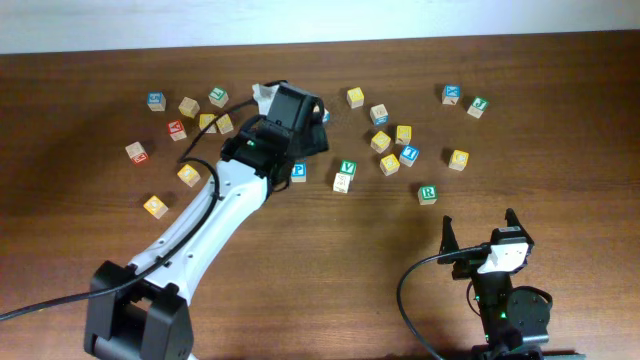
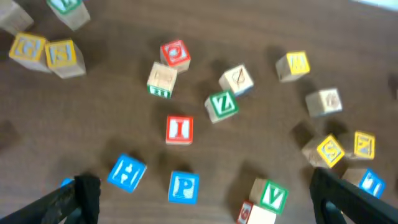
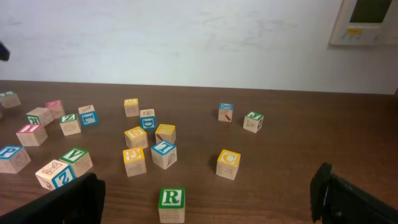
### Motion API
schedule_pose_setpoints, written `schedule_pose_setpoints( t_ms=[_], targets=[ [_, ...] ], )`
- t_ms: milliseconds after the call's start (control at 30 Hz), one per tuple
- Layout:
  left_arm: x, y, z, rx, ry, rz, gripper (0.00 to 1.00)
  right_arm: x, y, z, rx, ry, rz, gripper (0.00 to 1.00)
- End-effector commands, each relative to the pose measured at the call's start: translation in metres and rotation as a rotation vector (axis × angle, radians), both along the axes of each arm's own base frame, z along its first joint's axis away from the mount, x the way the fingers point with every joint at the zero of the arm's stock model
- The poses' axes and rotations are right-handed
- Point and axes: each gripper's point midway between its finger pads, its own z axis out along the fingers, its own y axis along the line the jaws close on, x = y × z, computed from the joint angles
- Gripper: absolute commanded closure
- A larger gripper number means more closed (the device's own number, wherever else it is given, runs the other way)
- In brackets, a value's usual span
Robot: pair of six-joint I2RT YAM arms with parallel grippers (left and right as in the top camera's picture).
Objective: Spell out ICRA
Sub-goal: 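Reach the left gripper forward over the red-lettered I block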
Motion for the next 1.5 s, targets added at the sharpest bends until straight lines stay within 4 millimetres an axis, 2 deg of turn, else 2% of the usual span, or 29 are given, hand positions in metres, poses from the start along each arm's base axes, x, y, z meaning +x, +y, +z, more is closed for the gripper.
schedule_pose_setpoints(
  t_ms=[0,100,133,167,200,267,333,367,433,500,533,667,700,733,933,1033,1200,1233,1267,1467],
  targets=[
    [0.014,-0.002,0.013,-0.035,-0.059,0.015,0.01,0.000,0.000,-0.003,0.003,0.004,-0.002,0.02],
    [0.026,-0.010,0.028,-0.005,-0.131,-0.077,0.00,0.000,0.000,-0.003,0.003,0.004,-0.002,0.02],
    [0.031,-0.017,0.037,0.024,-0.163,-0.177,0.08,0.000,0.000,-0.003,0.003,0.004,-0.002,0.02],
    [0.034,-0.017,0.044,0.028,-0.174,-0.219,0.09,0.000,0.000,-0.003,0.003,0.004,-0.003,0.02],
    [0.036,-0.012,0.048,0.028,-0.169,-0.210,0.09,0.000,0.000,-0.003,0.003,0.004,-0.002,0.02],
    [0.039,0.011,0.055,0.037,-0.130,-0.170,0.09,0.000,0.000,-0.003,0.003,0.004,-0.002,0.02],
    [0.041,0.025,0.055,0.009,-0.104,-0.161,0.05,0.000,0.000,-0.003,0.003,0.004,-0.002,0.02],
    [0.043,0.037,0.052,0.000,-0.086,-0.148,0.07,0.000,0.000,-0.003,0.003,0.004,-0.002,0.02],
    [0.040,0.046,0.036,-0.029,-0.018,-0.152,0.10,0.000,0.000,-0.003,0.003,0.004,-0.002,0.02],
    [0.037,0.045,0.017,-0.044,0.041,-0.198,0.01,0.000,0.000,-0.003,0.003,0.004,-0.003,0.02],
    [0.039,0.045,0.007,-0.036,0.062,-0.204,0.01,0.000,0.000,-0.003,0.003,0.004,-0.002,0.02],
    [0.043,0.037,-0.004,0.007,0.061,-0.255,0.01,0.000,0.000,-0.003,0.003,0.004,-0.002,0.02],
    [0.046,0.036,-0.008,0.026,0.058,-0.246,0.03,0.000,0.000,-0.003,0.003,0.004,-0.002,0.02],
    [0.049,0.036,-0.011,0.041,0.053,-0.238,0.10,0.000,0.000,-0.003,0.003,0.004,-0.003,0.02],
    [0.067,0.031,-0.049,0.043,0.072,-0.165,0.16,0.000,0.000,-0.003,0.003,0.004,-0.003,0.02],
    [0.065,0.021,-0.083,-0.009,0.139,-0.096,0.21,0.000,0.000,-0.003,0.003,0.004,-0.002,0.02],
    [0.064,-0.001,-0.112,0.007,0.155,-0.108,0.28,0.000,0.000,-0.003,0.003,0.004,-0.003,0.02],
    [0.063,0.000,-0.119,0.026,0.161,-0.080,0.35,0.000,0.000,-0.003,0.003,0.004,-0.002,0.02],
    [0.061,0.001,-0.127,0.042,0.172,-0.047,0.36,0.000,0.000,-0.003,0.003,0.004,-0.002,0.02],
    [0.059,0.009,-0.150,0.079,0.202,0.004,0.35,0.000,0.000,-0.003,0.003,0.004,-0.002,0.02]
  ],
)
